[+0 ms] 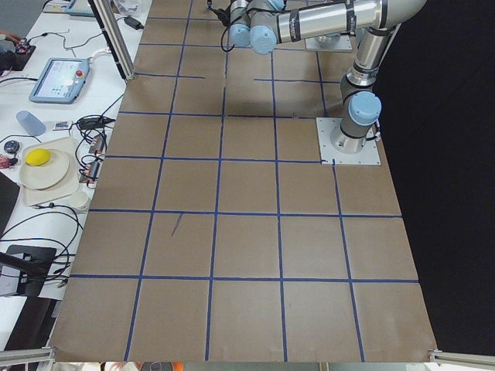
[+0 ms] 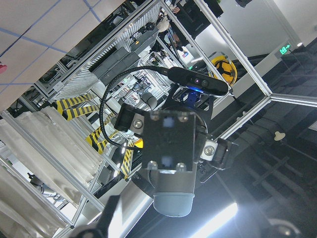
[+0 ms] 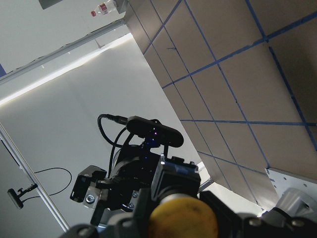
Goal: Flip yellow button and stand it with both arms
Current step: 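Carry the button away with the right gripper while the left arm withdraws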
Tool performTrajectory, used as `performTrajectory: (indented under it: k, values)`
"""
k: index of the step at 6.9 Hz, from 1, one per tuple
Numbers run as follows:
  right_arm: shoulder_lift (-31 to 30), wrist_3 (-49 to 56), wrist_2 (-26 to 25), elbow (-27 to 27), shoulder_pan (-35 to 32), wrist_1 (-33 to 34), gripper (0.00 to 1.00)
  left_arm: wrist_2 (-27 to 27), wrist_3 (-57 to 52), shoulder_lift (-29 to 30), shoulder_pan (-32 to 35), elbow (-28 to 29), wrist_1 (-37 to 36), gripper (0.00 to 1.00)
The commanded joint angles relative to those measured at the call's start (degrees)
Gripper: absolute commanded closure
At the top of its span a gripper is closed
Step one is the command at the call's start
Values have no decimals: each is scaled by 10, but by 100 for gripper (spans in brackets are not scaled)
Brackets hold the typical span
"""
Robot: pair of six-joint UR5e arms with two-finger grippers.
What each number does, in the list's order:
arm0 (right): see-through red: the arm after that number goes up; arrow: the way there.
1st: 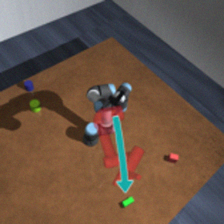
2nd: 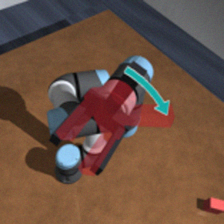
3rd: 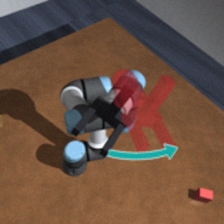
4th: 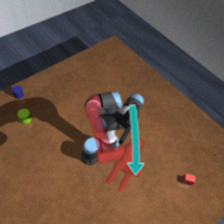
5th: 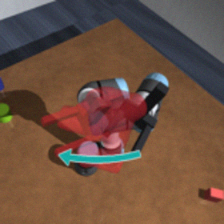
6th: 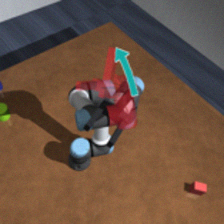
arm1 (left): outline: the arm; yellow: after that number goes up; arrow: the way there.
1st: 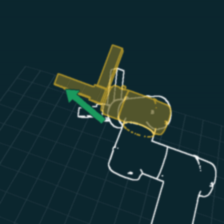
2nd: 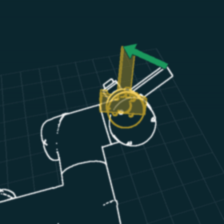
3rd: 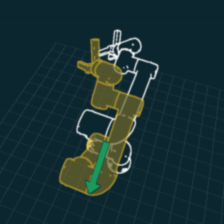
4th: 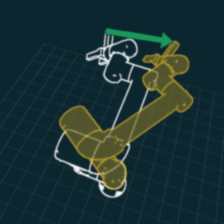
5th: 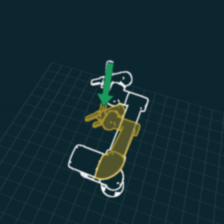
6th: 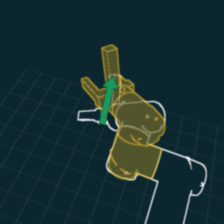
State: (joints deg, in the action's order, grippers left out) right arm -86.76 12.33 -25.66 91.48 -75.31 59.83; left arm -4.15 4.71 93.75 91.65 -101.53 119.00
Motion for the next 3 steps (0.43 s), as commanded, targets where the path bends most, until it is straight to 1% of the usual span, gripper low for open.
performTrajectory:
  k: [1,2,3]
  values:
    - [4,-1,-156,-7,23,124,82,151,18,-1,-36,16,-68,1]
    - [4,1,-234,-3,19,172,83,325,108,-1,-70,28,-159,0]
    - [7,20,-327,1,11,229,84,450,158,-1,-84,31,-237,0]
